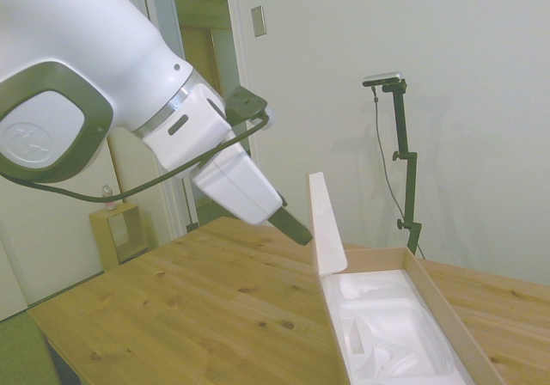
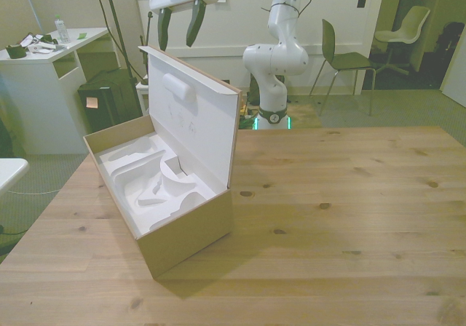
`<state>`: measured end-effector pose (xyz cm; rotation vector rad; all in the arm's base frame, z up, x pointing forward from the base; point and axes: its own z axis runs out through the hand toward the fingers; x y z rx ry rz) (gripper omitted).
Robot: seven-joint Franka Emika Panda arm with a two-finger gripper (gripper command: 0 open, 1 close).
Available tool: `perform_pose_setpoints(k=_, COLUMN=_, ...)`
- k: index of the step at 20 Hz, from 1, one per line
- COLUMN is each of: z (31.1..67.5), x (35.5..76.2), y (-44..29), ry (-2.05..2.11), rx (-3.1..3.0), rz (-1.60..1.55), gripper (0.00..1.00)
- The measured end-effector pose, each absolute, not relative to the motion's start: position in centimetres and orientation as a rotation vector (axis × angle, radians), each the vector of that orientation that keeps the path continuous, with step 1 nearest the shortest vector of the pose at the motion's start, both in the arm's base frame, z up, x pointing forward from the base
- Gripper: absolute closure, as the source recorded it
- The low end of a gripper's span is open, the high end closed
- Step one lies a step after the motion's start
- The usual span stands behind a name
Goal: Close the box
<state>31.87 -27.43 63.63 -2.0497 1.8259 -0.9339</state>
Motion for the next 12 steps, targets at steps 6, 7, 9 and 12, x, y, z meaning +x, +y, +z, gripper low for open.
perform_pose_setpoints(k=6, z=63.4, x=33.2, y=-29.9, ry=1.941, rx=-1.928, rz=-1.101, gripper=0.0)
perform_pose_setpoints(k=7, z=63.4, x=33.2, y=-30.0, ry=1.955, rx=-1.921, rz=-1.12, gripper=0.0)
perform_pose_setpoints(k=9, z=63.2, x=33.1, y=-30.3, ry=1.975, rx=-1.914, rz=-1.137, gripper=0.0)
perform_pose_setpoints(k=12, z=62.6, x=33.4, y=-29.6, ry=1.956, rx=-1.946, rz=-1.116, gripper=0.0)
